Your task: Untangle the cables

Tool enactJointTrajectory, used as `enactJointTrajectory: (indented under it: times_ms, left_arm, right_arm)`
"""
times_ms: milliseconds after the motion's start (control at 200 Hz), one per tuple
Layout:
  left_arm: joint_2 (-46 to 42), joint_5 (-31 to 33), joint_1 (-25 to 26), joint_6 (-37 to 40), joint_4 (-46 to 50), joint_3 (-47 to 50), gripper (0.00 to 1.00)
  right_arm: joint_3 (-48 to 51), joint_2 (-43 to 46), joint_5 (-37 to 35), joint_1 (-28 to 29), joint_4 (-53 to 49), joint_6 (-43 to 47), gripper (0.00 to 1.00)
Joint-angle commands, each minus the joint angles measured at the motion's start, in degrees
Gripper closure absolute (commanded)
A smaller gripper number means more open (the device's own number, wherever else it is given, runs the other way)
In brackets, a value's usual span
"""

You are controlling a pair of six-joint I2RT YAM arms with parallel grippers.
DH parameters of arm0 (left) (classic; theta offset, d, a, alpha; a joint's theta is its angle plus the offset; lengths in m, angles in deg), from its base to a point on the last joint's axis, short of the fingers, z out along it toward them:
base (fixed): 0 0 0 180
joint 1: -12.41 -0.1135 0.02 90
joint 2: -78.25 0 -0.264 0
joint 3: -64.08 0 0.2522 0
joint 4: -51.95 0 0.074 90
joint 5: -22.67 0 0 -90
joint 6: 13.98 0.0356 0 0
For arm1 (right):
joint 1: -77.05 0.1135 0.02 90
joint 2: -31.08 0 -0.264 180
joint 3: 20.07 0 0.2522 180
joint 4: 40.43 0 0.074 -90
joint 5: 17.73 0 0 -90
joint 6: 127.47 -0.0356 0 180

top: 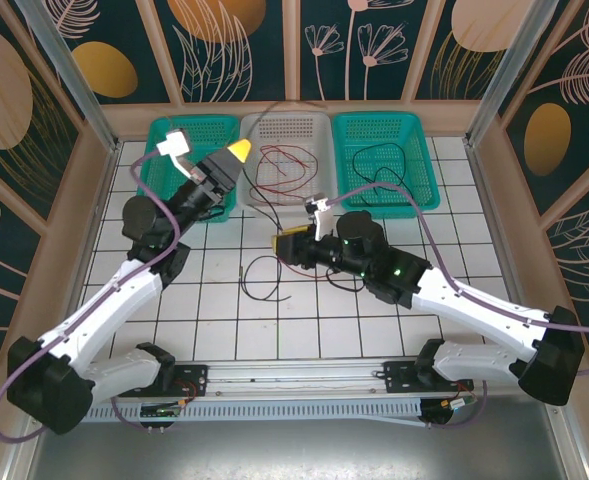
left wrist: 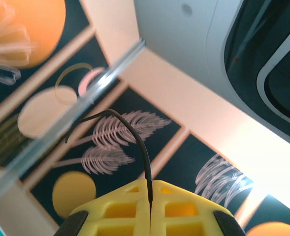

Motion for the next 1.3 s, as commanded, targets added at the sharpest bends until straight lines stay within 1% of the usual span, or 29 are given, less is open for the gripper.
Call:
enactJointTrajectory:
  times_ms: [0, 75, 140, 155, 170, 235, 310, 355, 410, 470, 521, 621, 766, 886, 946, 1046, 1161, 1246, 1291]
  left_arm:
    - [1.9, 4.1, -0.1, 7.2, 5.9, -3.9, 1.00]
    - [2.6, 0.5, -0.1, 8.8, 6.7, -6.7, 1.00]
    - [2.8, -1.7, -0.1, 9.7, 7.3, -8.0, 1.00]
    - [2.9, -2.3, -0.1, 9.7, 7.3, -8.3, 1.00]
    - [3.0, -2.9, -0.1, 9.8, 7.4, -8.7, 1.00]
    - [3.7, -5.4, -0.1, 9.9, 8.0, -10.1, 1.00]
    - [4.7, -7.8, -0.1, 8.5, 7.8, -11.2, 1.00]
    - [5.4, -9.7, -0.1, 7.2, 6.6, -11.6, 1.00]
    - [6.6, -13.5, 0.0, 5.5, 4.4, -12.5, 1.00]
    - [8.1, -17.4, -0.1, 3.9, 2.9, -13.9, 1.00]
    - [8.9, -19.9, -0.1, 2.9, 2.2, -14.8, 1.00]
    - [9.5, -22.1, -0.1, 2.7, 2.7, -16.0, 1.00]
    - [9.7, -23.8, -0.1, 2.4, 2.7, -16.8, 1.00]
    - [10.1, -25.7, -0.1, 1.8, 2.2, -17.5, 1.00]
    - [10.1, -26.3, -0.1, 1.7, 2.2, -17.9, 1.00]
    - [9.5, -26.5, -0.1, 2.0, 1.6, -17.6, 1.00]
    - [8.0, -24.7, -0.1, 4.5, 2.9, -16.5, 1.00]
    - [5.7, -21.3, -0.1, 6.8, 3.0, -14.3, 1.00]
    - [4.1, -17.8, -0.1, 8.2, 3.5, -12.8, 1.00]
  right_arm:
    - [-1.3, 2.2, -0.7, -0.2, 3.5, -2.8, 0.57]
    - [-3.0, 3.7, -5.1, -2.4, -0.9, -3.2, 0.51]
    - [-3.6, 5.3, -6.3, -5.5, -2.9, -4.5, 0.46]
    - [-3.6, 5.6, -6.4, -6.5, -3.2, -5.1, 0.44]
    - [-3.7, 5.8, -6.3, -7.6, -3.7, -5.7, 0.39]
    - [-3.5, 6.6, -2.9, -12.8, -4.3, -8.2, 0.30]
    - [-3.0, 6.2, 3.3, -17.9, -4.0, -9.4, 0.25]
    - [-3.4, 4.8, 6.9, -20.2, -4.7, -9.2, 0.24]
    - [-5.3, 2.1, 10.2, -22.3, -7.4, -8.7, 0.28]
    - [-6.8, -0.4, 12.9, -22.8, -8.7, -7.9, 0.29]
    - [-7.5, -1.9, 15.8, -22.7, -7.8, -7.6, 0.29]
    - [-8.2, -5.3, 21.1, -22.3, -6.0, -8.5, 0.29]
    - [-8.4, -9.2, 23.8, -20.4, -4.6, -8.9, 0.30]
    - [-7.7, -11.2, 24.7, -20.1, -2.7, -9.9, 0.38]
    - [-7.4, -11.9, 24.8, -20.3, -1.9, -10.3, 0.43]
    - [-7.1, -12.6, 25.1, -20.5, -0.3, -11.1, 0.62]
    - [-5.8, -11.9, 24.9, -21.5, 2.2, -12.9, 0.79]
    - [-3.6, -10.2, 24.8, -23.4, 5.7, -16.0, 0.92]
    - [-2.2, -9.0, 24.6, -24.4, 8.1, -18.3, 0.98]
